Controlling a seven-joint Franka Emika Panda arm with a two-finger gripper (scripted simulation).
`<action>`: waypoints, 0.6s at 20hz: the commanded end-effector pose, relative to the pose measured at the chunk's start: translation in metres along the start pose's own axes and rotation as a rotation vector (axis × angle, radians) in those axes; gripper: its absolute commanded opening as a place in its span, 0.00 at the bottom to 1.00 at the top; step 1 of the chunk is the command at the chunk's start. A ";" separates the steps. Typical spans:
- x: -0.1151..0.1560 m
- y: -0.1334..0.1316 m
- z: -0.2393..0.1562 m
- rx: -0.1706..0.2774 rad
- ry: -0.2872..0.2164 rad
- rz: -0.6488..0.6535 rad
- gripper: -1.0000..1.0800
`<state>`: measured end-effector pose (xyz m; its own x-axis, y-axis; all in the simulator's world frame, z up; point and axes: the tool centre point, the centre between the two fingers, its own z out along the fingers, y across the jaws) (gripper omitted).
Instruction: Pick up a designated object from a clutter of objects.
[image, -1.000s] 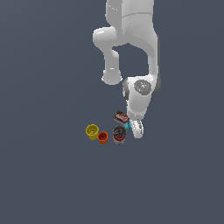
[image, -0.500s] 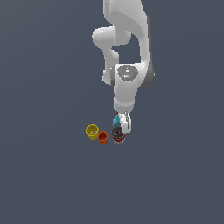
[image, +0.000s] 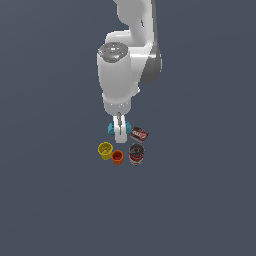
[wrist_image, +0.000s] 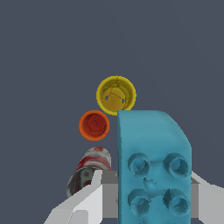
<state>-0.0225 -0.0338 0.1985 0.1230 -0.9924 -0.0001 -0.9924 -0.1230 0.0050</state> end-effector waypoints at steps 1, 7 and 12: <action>0.020 0.000 -0.022 0.000 0.001 0.000 0.00; 0.067 -0.001 -0.071 0.000 0.002 0.000 0.00; 0.103 -0.004 -0.111 0.002 0.002 -0.003 0.00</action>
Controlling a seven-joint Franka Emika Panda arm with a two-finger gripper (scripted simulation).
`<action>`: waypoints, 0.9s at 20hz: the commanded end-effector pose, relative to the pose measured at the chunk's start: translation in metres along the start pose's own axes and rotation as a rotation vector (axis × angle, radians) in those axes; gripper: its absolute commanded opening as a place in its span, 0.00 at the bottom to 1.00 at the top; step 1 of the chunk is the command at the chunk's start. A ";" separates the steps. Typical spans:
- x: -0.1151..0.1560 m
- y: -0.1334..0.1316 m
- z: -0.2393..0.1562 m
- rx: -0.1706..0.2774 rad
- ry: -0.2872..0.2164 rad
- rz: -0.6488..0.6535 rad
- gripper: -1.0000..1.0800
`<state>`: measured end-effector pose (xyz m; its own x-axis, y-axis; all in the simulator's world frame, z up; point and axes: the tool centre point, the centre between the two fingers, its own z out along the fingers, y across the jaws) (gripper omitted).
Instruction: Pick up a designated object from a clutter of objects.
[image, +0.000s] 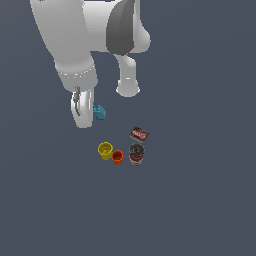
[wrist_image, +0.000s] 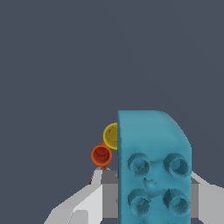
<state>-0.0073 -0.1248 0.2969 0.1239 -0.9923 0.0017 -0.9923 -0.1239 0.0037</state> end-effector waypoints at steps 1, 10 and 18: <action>0.018 -0.001 -0.021 0.001 0.000 -0.002 0.00; 0.067 -0.008 -0.074 0.003 -0.001 -0.007 0.00; 0.085 -0.011 -0.093 0.004 -0.001 -0.008 0.00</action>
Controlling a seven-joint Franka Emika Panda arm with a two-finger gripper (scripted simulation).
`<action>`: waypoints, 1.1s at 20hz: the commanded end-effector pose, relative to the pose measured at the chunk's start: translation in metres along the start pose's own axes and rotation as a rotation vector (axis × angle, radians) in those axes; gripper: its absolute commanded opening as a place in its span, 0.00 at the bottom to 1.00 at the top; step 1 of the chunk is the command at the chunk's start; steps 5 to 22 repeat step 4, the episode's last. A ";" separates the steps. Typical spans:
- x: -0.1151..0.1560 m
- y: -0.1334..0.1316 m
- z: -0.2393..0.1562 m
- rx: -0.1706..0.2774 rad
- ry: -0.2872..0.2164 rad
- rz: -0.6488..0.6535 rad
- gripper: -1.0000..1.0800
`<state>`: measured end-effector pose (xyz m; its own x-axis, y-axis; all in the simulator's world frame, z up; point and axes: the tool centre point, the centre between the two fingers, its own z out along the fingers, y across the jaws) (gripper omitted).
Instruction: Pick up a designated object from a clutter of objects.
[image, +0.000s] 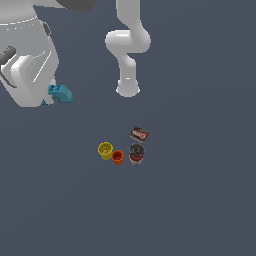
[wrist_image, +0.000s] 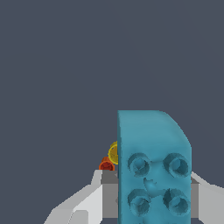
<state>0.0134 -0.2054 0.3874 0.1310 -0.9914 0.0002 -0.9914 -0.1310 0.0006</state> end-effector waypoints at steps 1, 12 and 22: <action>0.003 -0.001 -0.004 0.000 0.000 -0.001 0.00; 0.004 -0.001 -0.005 0.000 0.000 -0.001 0.00; 0.004 -0.001 -0.005 0.000 0.000 -0.001 0.00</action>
